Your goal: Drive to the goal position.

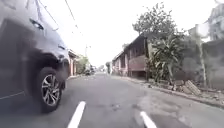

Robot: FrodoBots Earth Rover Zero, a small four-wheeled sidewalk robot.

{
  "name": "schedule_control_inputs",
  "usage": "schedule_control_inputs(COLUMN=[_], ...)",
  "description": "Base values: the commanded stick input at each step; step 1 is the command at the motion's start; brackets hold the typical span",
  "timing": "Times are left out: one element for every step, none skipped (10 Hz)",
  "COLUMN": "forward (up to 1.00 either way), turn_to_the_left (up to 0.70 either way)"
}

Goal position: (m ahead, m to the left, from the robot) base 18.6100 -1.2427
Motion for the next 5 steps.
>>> schedule_control_inputs(forward=[0.70,0.70,0.70,0.70,0.70], turn_to_the_left=[0.00,0.00,0.00,0.00,0.00])
